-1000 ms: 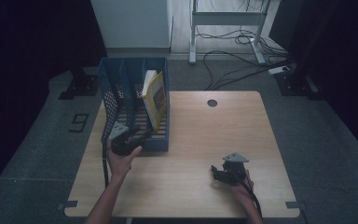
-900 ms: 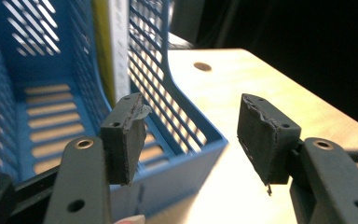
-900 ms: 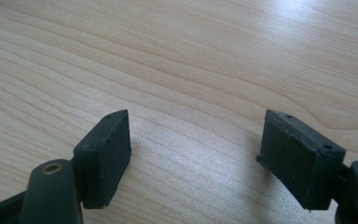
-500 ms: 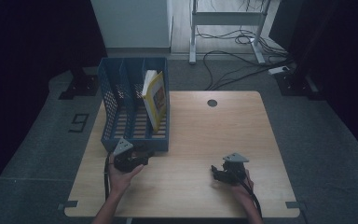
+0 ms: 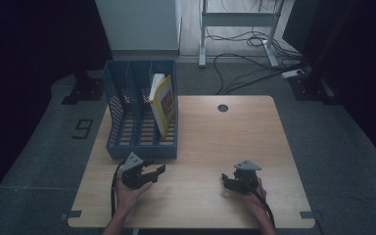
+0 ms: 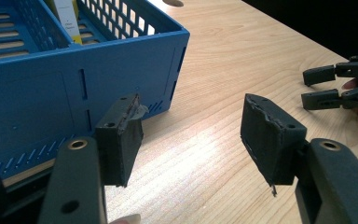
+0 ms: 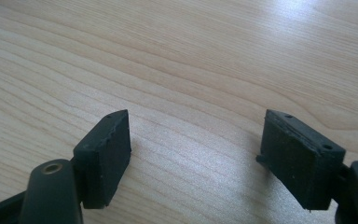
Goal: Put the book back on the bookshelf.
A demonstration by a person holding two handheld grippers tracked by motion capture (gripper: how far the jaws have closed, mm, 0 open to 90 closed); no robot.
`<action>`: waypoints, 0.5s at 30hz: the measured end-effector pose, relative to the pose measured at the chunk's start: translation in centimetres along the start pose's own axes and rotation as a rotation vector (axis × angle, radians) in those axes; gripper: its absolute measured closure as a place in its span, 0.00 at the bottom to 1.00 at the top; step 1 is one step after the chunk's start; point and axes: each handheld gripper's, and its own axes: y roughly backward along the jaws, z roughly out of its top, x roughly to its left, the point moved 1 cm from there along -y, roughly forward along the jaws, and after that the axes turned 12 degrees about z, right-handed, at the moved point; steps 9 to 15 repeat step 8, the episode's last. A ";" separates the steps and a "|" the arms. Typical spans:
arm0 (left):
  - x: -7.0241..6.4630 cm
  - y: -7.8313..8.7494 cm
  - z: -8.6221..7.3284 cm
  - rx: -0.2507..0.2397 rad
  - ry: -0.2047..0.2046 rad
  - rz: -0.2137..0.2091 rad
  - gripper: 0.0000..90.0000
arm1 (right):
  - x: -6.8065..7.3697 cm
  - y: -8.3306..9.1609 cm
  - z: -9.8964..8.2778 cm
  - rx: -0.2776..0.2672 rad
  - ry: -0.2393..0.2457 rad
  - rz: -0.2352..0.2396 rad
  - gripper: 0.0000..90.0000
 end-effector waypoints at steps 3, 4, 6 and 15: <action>0.0 -0.1 0.0 0.000 0.004 -0.001 0.43 | 0.0 0.0 0.0 0.000 0.000 0.000 0.26; 0.0 -0.1 -0.1 0.003 0.007 -0.003 0.43 | 0.0 0.0 0.0 0.000 0.000 0.000 0.26; 0.0 -0.3 -0.1 0.009 0.013 -0.006 0.43 | 0.0 0.0 0.0 0.000 0.000 0.000 0.26; 0.0 -0.3 -0.2 0.014 0.018 -0.008 0.43 | 0.0 0.0 0.0 0.000 0.001 0.000 0.26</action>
